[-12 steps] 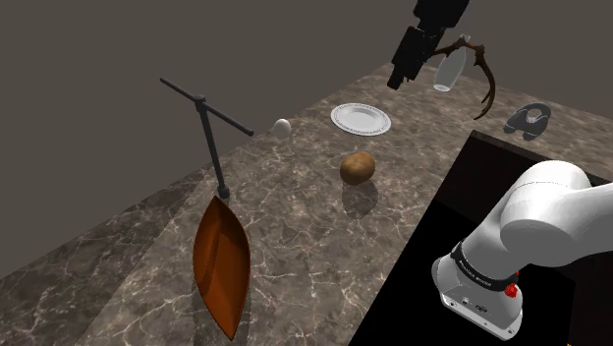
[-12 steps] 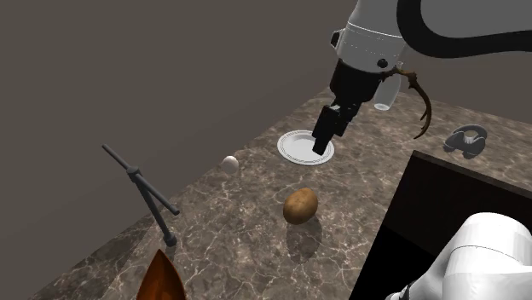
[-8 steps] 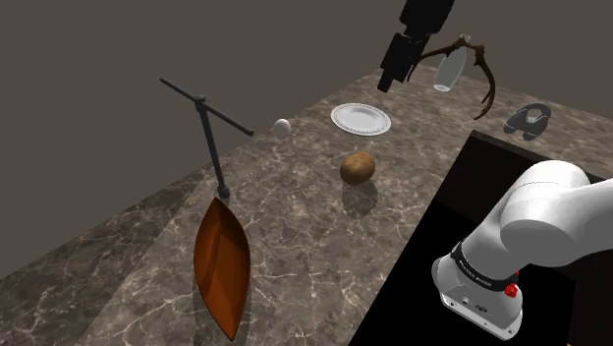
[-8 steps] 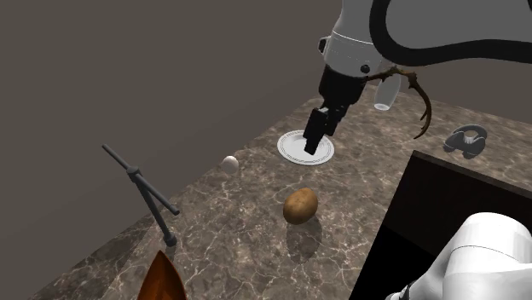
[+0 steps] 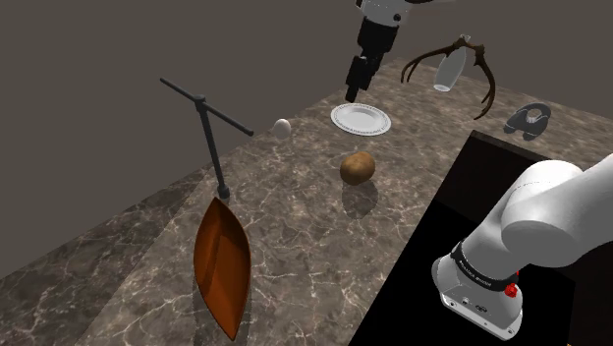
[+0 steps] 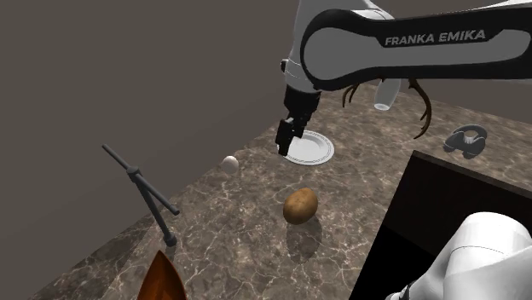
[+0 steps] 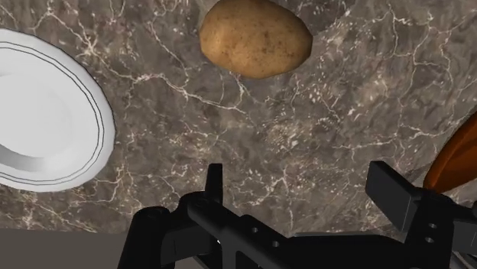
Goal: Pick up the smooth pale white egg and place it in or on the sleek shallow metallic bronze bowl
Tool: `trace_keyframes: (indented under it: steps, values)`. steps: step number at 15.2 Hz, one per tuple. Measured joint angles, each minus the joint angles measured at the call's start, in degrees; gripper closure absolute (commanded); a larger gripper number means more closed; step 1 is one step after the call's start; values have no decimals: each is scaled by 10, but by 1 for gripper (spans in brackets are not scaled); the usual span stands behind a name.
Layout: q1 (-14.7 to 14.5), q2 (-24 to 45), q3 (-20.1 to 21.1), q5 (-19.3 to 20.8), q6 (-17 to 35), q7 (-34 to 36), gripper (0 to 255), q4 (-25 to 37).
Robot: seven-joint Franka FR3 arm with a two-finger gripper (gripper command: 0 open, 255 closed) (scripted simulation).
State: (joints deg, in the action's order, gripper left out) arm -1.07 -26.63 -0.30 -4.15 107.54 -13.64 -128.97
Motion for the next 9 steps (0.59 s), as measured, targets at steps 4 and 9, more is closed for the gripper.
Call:
trace_keyframes:
  steps: [4,9]
  values:
    - [-5,81,-5,7,49,-38,0,25]
    - [-10,193,-6,15,91,-79,0,88]
